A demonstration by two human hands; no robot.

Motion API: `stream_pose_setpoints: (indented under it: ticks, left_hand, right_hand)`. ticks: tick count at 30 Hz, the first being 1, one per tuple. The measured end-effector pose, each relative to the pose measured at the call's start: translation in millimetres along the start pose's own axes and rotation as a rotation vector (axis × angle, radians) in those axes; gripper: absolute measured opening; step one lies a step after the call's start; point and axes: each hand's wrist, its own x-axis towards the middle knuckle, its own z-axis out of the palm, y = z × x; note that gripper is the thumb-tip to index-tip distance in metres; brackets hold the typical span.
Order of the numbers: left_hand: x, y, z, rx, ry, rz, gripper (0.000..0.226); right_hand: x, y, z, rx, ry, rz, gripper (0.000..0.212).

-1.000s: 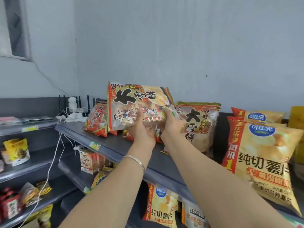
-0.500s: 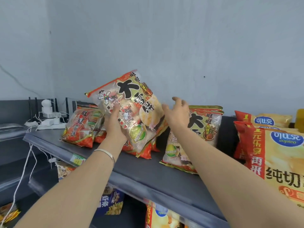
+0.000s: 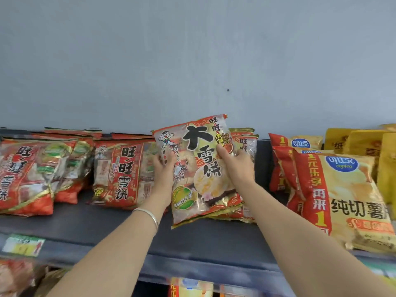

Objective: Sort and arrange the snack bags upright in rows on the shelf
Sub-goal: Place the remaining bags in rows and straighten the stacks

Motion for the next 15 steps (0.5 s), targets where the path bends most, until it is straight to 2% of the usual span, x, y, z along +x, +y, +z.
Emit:
stream_pose_setpoints:
  ticks: [2,4,9,15]
  left_hand:
    - [-7,-16,17,0.002,-0.134,-0.008,0.071]
    - [-15,-33,27,0.047,-0.248,-0.036,0.075]
    - [-28,-70,34,0.512,-0.138,0.001,0.084]
    - [-34,-76,33,0.425,-0.22,0.023,0.073]
  right_hand:
    - [1,15,-15,-0.033,0.137,0.016,0.074]
    - [1,28,-24,-0.03,0.202,0.07,0.068]
    - [-2,57,-24,-0.109,0.138,0.281,0.07]
    - [-23,70,-17,-0.053,0.227,0.284,0.066]
